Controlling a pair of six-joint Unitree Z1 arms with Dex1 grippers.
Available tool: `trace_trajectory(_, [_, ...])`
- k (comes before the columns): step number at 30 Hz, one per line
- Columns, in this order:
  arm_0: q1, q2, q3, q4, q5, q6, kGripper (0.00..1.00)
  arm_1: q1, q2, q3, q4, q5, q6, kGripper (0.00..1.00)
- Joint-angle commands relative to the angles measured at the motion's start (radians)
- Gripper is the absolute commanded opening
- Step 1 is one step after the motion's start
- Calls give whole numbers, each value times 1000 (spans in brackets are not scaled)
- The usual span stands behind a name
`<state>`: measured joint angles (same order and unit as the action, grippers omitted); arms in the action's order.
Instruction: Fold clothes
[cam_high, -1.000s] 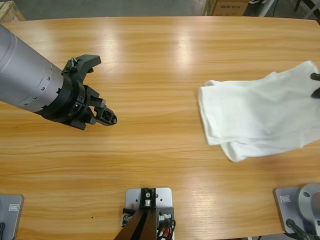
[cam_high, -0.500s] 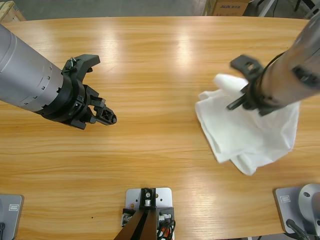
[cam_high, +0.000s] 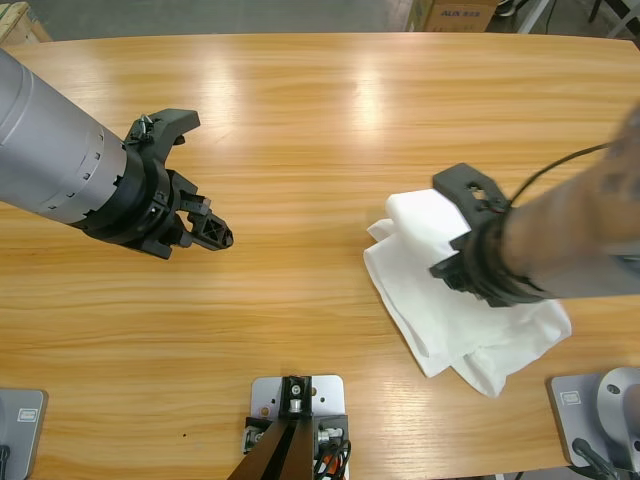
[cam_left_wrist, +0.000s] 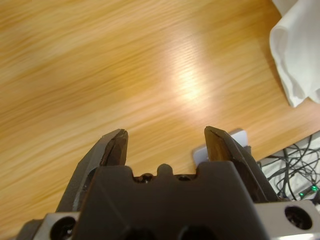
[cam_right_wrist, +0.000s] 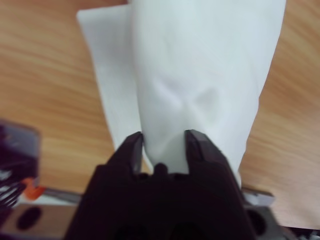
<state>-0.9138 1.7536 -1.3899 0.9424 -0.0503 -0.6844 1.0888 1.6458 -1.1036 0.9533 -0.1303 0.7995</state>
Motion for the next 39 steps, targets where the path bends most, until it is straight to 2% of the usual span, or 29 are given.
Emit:
trace_trajectory(1, [7,24,37,-1,16,-6,626,11,-276,34,13,129,123,195])
trace_trajectory(2, [7,21,28,-1,20,-4,614,11,-330,69,11,86,150,0])
trace_trajectory(3, [7,26,7,-15,18,10,601,9,-367,103,7,54,172,0])
trace_trajectory(4, [7,35,-19,-56,2,53,452,8,-387,151,-21,52,193,0])
trace_trajectory(5, [7,50,-62,-98,-33,109,100,8,-413,222,-97,70,212,0])
trace_trajectory(6, [7,86,-148,-113,-60,168,0,8,-437,288,-161,85,234,0])
trace_trajectory(10, [2,323,-532,-60,-261,191,0,5,-485,529,-402,101,353,0])
trace_trajectory(13, [-45,483,-775,40,-310,189,0,5,-486,607,-415,85,405,0])
trace_trajectory(20, [-95,713,-982,148,-295,136,0,5,-484,626,-438,42,440,0])
trace_trajectory(23, [-121,808,-1122,237,-295,110,0,5,-469,631,-448,80,448,0])
trace_trajectory(25, [-140,835,-1164,279,-295,105,0,5,-442,666,-511,104,456,0])
trace_trajectory(33, [-149,873,-1187,342,-295,94,0,5,-326,749,-743,92,457,0])
trace_trajectory(39, [-155,904,-1187,512,-238,78,0,5,-260,773,-778,158,469,0])
